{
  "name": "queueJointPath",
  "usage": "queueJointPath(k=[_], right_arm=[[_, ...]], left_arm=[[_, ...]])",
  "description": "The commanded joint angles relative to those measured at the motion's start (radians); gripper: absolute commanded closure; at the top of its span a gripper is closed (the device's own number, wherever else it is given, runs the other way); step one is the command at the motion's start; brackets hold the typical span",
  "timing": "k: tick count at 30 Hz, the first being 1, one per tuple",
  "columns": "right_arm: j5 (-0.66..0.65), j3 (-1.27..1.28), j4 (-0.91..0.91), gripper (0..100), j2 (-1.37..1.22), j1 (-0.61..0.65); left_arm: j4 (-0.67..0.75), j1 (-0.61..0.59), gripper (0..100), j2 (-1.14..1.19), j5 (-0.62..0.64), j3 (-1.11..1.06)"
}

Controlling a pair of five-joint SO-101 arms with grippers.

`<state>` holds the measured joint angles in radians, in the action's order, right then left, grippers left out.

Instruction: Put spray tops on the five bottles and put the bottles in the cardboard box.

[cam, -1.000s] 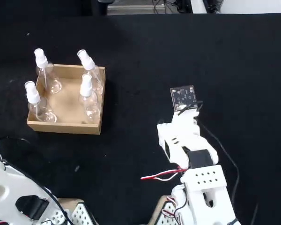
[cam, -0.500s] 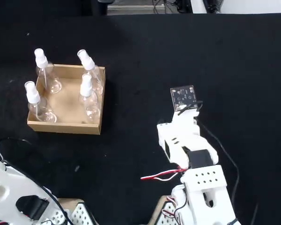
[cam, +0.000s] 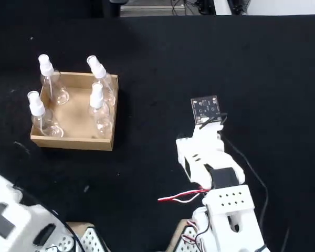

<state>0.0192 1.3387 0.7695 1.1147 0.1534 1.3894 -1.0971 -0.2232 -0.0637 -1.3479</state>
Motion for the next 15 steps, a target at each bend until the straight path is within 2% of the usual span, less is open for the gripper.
queueJointPath(k=[1,8,15], right_arm=[[-0.009,-0.005,-0.015,83.6,0.002,0.008],[-0.009,-0.005,-0.015,83.6,0.002,0.008],[-0.009,-0.005,-0.015,83.6,0.002,0.008]], left_arm=[[-0.212,0.061,97,-0.296,-0.008,-0.050],[-0.649,0.150,97,-0.829,-0.008,-0.234],[-1.250,0.223,97,-1.323,-0.006,-0.249]])
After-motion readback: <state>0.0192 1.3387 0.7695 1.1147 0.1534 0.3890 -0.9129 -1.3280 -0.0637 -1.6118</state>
